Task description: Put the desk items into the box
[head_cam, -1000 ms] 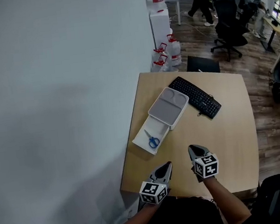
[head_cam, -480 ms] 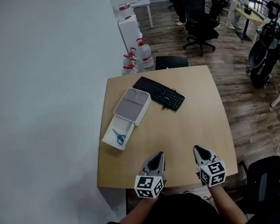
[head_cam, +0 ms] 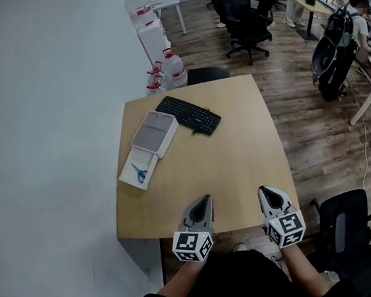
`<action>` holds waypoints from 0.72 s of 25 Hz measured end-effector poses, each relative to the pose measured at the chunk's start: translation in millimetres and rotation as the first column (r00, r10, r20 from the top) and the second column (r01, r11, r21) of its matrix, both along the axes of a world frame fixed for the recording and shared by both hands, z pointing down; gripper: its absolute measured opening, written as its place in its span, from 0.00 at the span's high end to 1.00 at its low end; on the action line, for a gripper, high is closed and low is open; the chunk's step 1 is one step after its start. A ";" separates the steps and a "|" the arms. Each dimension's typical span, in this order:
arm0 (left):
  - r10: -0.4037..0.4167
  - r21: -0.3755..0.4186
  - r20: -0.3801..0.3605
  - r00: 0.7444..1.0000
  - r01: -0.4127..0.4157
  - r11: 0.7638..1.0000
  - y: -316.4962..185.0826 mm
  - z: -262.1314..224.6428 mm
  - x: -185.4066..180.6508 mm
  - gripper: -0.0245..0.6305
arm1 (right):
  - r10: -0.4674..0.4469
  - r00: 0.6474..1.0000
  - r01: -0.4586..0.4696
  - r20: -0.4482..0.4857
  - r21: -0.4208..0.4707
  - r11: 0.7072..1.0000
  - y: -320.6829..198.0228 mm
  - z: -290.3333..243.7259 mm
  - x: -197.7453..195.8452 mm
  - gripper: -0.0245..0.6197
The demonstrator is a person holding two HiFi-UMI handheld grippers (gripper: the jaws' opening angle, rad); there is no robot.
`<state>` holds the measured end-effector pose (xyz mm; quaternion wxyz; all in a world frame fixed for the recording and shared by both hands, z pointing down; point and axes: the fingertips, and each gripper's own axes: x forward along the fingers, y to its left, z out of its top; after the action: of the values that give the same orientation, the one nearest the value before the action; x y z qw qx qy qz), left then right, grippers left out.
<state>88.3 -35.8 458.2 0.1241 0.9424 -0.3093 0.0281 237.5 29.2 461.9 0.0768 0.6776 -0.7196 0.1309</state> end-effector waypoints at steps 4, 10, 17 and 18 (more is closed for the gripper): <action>-0.013 0.013 0.004 1.000 0.013 1.000 14.8 -3.2 -0.2 0.94 | 0.007 1.000 -0.007 0.005 0.020 1.000 14.3 -6.8 0.1 0.87; -0.034 0.021 0.000 0.999 0.034 0.999 23.6 -5.7 -2.5 0.94 | -0.004 1.000 0.005 -0.018 0.021 1.000 25.4 -9.8 -3.1 0.87; -0.075 0.030 0.004 0.997 0.075 0.997 26.0 -2.9 -17.1 0.94 | -0.014 1.000 0.014 -0.026 0.023 1.000 28.2 -8.2 -7.2 0.87; -0.081 0.031 0.003 0.997 0.081 0.996 26.4 -2.9 -19.9 0.94 | -0.016 1.000 0.017 -0.024 0.024 1.000 28.8 -8.2 -8.9 0.87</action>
<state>68.5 -9.4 455.3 0.1098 0.9309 -0.3478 0.0205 228.5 58.0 453.7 0.0784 0.6741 -0.7256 0.1135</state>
